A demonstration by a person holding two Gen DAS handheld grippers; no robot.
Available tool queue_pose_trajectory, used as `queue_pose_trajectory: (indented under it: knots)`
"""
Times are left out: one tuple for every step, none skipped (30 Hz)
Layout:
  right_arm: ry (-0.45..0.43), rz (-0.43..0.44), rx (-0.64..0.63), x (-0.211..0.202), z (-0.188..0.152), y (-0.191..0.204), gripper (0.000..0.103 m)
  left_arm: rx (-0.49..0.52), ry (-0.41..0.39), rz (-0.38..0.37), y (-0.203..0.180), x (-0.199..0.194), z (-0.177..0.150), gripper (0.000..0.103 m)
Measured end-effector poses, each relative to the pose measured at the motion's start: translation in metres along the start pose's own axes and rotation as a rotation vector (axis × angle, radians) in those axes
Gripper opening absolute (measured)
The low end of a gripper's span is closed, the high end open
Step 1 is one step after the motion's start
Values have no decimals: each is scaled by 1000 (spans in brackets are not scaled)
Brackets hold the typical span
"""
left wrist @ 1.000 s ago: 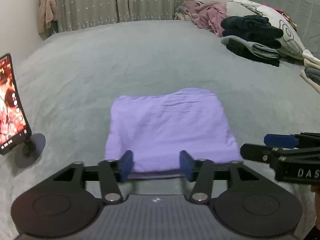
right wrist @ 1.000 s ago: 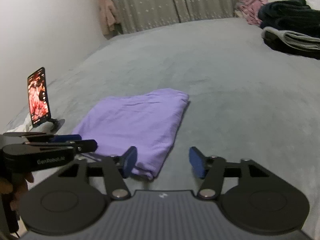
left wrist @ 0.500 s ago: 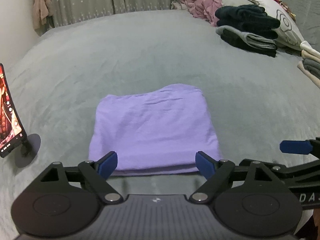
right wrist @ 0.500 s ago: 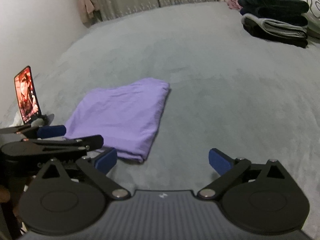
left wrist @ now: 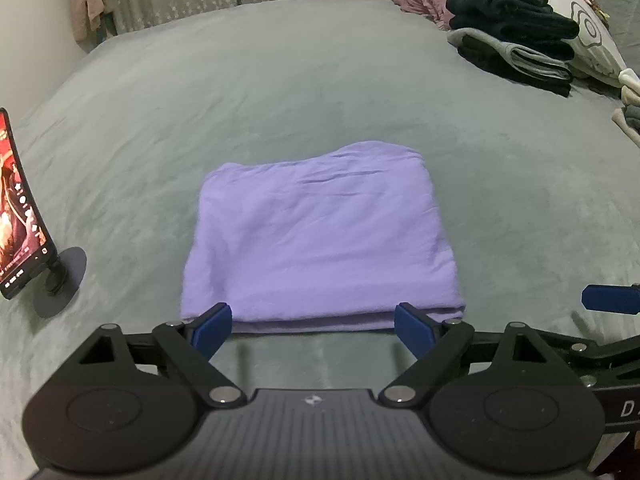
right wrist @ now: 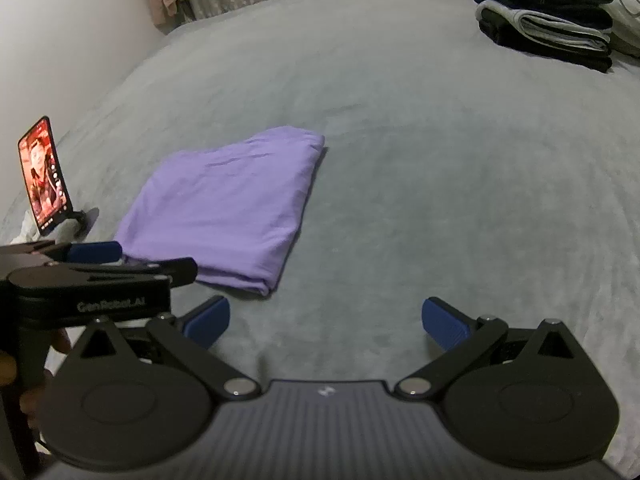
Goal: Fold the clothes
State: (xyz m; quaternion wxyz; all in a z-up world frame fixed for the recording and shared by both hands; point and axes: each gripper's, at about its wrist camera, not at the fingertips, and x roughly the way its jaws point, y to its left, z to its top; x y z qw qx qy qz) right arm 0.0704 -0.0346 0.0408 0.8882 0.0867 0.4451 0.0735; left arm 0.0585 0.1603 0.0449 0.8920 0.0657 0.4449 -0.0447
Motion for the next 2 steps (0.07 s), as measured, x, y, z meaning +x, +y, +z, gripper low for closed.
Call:
queue_pose_trajectory:
  knots:
    - [2,0,-2,1,1,0,102,3,-2,0,0,-1,0,89]
    - [5,2,-6,2,0,0,102,3,-2,1,0,-1,0,89]
